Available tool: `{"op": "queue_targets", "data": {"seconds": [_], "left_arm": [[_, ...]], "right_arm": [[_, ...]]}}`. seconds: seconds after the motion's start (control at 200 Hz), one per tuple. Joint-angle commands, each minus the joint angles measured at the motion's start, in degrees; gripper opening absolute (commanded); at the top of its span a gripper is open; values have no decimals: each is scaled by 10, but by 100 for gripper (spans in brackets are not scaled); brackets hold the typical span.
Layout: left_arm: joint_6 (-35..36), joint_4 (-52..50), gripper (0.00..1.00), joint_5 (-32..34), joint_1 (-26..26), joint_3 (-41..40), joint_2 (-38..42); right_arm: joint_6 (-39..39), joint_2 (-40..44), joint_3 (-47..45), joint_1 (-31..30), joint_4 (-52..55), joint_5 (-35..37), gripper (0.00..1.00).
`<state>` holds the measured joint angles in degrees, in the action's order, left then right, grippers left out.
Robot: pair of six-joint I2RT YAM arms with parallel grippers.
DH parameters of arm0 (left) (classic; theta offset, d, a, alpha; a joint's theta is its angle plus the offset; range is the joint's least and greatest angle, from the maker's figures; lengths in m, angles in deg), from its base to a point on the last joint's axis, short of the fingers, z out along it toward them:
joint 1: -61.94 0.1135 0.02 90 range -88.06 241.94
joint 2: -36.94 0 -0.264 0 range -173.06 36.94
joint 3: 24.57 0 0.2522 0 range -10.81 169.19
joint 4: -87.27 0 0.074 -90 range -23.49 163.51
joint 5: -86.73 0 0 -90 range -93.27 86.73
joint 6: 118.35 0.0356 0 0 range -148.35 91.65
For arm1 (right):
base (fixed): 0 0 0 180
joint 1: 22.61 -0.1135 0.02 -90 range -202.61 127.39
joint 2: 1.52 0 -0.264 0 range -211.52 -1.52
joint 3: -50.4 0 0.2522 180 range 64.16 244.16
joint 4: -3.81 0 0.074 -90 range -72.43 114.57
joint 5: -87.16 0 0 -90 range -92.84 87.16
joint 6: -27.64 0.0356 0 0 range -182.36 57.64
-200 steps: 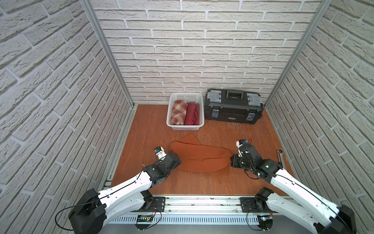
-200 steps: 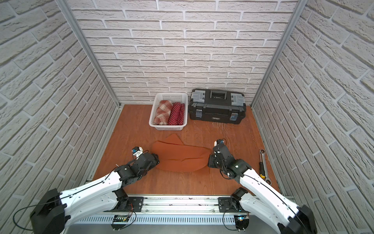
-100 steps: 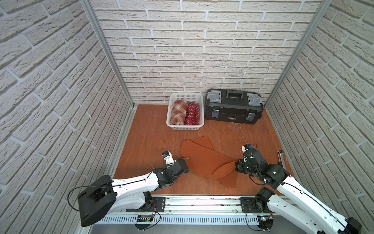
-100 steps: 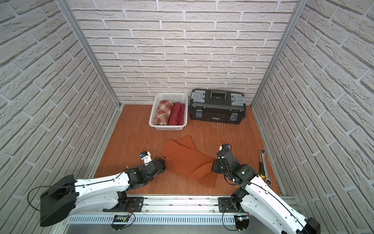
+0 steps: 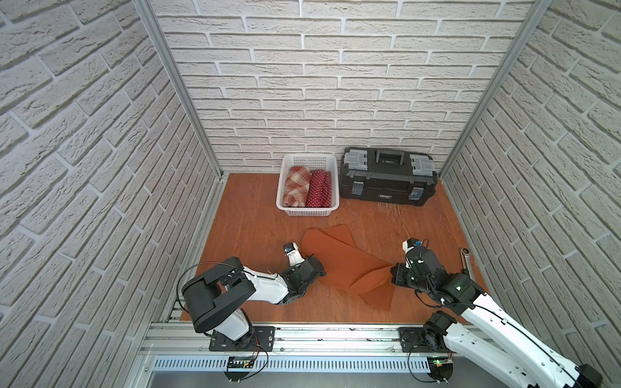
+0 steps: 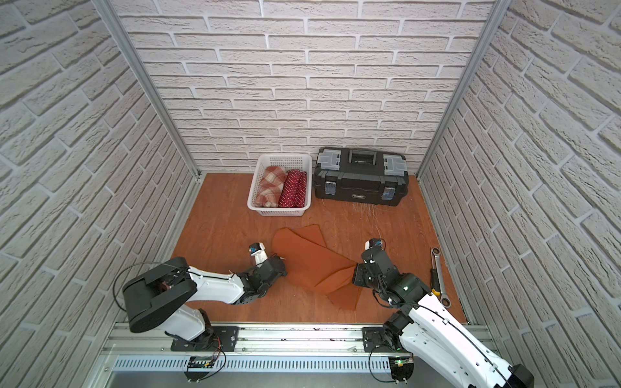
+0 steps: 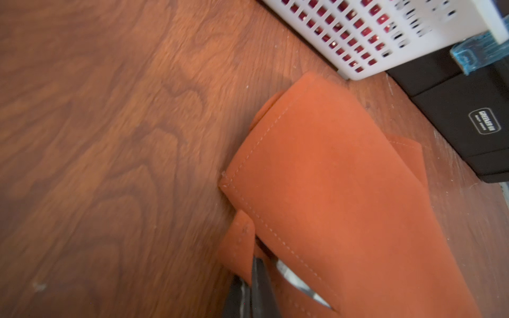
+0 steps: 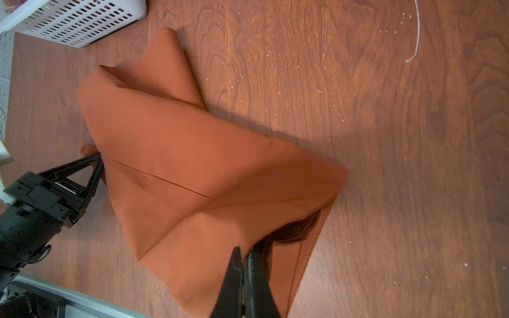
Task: Roll up the skirts
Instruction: Flatten out the skirt at the center of the board.
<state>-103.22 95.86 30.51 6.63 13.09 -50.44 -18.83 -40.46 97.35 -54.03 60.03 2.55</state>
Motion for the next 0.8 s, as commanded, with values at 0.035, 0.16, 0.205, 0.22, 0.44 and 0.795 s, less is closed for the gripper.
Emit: {"op": "queue_targets", "data": {"seconds": [0.035, 0.16, 0.205, 0.22, 0.44, 0.795], "left_arm": [[63, -1, 0, 18, 4, -10, 74], [83, -57, 0, 36, -3, -24, 161], [85, -75, 0, 47, -12, -29, 192], [86, -84, 0, 52, -15, -31, 202], [58, -208, 0, 131, -90, -38, 328], [-224, -640, 0, 426, -415, 134, 334]], "right_arm": [[-12, 24, 14, -4, 6, 5, 3], [-18, 65, 0, -5, -4, -15, 3], [-19, 79, -4, -5, -5, -23, 3], [-20, 83, -5, -5, -5, -25, 3], [-19, 139, -2, -7, 22, -44, 3], [18, 249, 7, -17, 60, -120, 3]]}}
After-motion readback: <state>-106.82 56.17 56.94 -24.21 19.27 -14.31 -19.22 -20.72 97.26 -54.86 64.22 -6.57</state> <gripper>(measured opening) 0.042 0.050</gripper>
